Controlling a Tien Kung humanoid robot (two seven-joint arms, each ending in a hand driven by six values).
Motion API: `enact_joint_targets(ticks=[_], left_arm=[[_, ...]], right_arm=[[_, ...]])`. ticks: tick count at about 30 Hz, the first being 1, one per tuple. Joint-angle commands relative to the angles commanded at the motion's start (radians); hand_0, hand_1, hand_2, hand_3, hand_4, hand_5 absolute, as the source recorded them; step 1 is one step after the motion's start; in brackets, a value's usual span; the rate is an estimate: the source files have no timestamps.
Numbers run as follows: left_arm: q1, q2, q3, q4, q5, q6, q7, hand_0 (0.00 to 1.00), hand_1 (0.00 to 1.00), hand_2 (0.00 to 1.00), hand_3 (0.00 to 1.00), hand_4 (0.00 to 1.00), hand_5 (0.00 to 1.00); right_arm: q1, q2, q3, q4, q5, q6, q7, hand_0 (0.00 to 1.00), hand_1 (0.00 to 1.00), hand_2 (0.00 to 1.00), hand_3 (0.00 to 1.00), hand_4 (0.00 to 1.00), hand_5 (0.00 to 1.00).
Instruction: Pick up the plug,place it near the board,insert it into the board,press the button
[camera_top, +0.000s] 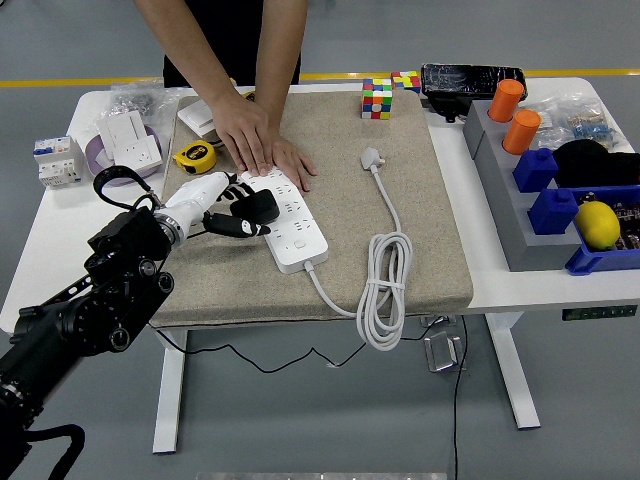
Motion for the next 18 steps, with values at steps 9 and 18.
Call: enact_joint_targets(ticks=[9, 18], left_arm=[[-0.004, -0.004, 0.006, 0.023, 0.015, 0.049, -0.009, 0.589, 0.672, 0.585, 0.568, 0.998, 0.379], [-0.01, -0.008, 0.009, 0.055, 0.044, 0.087, -0.019, 0.547, 0.649, 0.564, 0.543, 0.998, 0.351]], right_arm=[[0.001, -0.001, 0.0, 0.0, 0.0, 0.0, 0.0, 0.886, 0.806, 0.77, 0.807, 0.998, 0.998], [0.002, -0.001, -0.001, 0.0, 0.001, 0.0, 0.001, 0.886, 0.806, 0.771, 0.807, 0.998, 0.998]])
